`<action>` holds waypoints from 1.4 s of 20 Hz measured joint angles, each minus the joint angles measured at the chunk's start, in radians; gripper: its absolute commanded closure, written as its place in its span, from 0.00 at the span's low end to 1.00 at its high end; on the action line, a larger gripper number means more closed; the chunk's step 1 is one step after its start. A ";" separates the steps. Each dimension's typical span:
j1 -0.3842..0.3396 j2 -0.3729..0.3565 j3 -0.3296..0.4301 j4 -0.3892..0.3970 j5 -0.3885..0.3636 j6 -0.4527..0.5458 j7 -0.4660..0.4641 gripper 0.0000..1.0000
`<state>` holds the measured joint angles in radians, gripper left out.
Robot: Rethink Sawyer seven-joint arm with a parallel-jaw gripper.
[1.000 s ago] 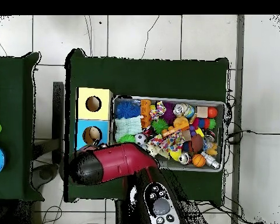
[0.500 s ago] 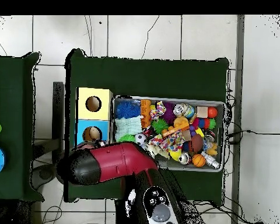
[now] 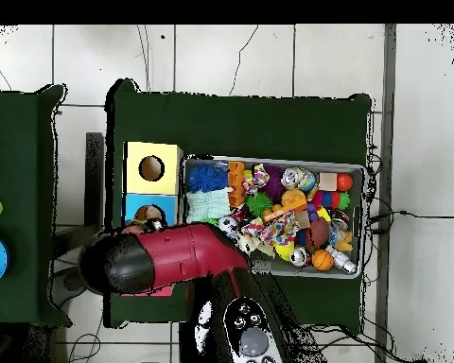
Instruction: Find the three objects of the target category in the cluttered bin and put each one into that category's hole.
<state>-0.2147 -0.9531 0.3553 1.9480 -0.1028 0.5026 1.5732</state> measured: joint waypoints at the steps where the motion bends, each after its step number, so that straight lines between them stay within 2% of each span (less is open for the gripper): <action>1: 0.003 0.002 0.000 -0.005 0.001 -0.003 0.000 1.00; 28: 0.007 0.067 -0.012 0.001 -0.015 -0.198 0.000 1.00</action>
<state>-0.2074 -0.8860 0.3437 1.9486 -0.1182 0.3047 1.5732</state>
